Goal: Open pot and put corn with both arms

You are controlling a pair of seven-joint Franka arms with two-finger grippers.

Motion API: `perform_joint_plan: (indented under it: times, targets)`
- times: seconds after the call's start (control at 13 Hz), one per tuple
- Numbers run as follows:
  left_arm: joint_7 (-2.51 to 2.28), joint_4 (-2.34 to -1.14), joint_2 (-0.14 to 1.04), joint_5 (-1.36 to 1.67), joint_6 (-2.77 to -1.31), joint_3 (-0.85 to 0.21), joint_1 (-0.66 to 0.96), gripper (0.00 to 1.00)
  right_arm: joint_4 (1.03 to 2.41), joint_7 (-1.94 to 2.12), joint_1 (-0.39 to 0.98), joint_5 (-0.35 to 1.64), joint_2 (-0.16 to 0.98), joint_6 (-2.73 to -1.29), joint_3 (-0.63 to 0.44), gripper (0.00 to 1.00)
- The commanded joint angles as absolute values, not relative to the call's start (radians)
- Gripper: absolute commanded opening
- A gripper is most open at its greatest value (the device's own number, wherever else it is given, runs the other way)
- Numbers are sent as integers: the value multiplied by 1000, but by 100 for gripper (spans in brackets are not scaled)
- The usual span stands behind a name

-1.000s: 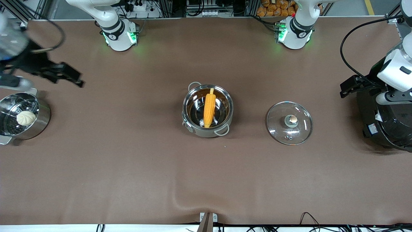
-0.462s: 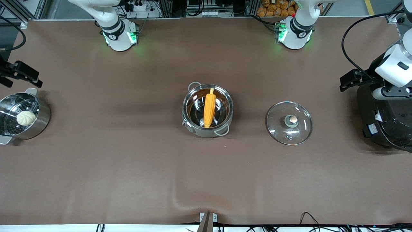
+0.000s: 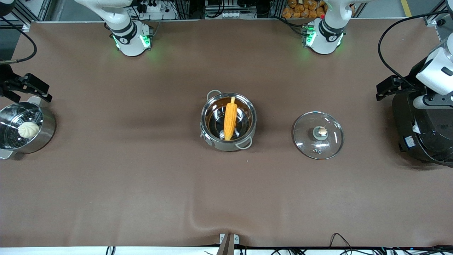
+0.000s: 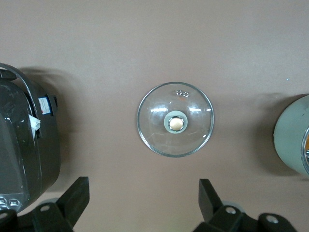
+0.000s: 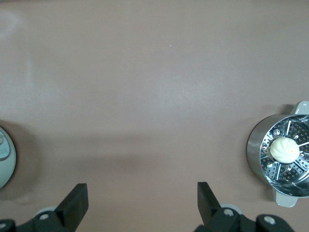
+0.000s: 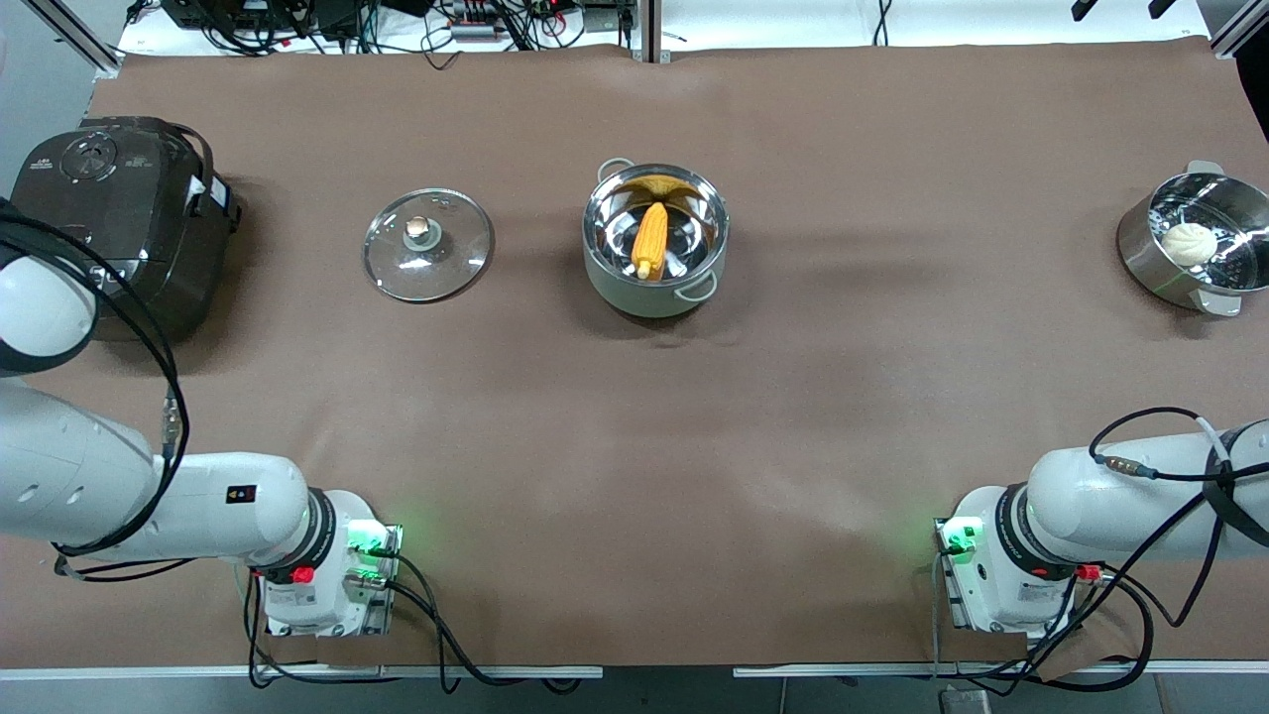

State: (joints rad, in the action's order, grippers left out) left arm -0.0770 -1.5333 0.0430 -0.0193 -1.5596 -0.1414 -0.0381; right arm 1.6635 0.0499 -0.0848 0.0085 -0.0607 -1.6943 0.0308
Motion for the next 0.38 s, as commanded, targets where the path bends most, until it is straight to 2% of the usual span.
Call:
perform_joint_plan:
  times: [0.0, 0.31]
  targets:
    - [-49, -1519, 40, -11, -1534, -141, -43, 100, 1700, 61, -98, 3, -98, -1689, 40, 100]
    - [-51, -1517, 41, -8, -1536, -138, -46, 100, 1692, 60, -97, 0, -98, -1596, 40, 100]
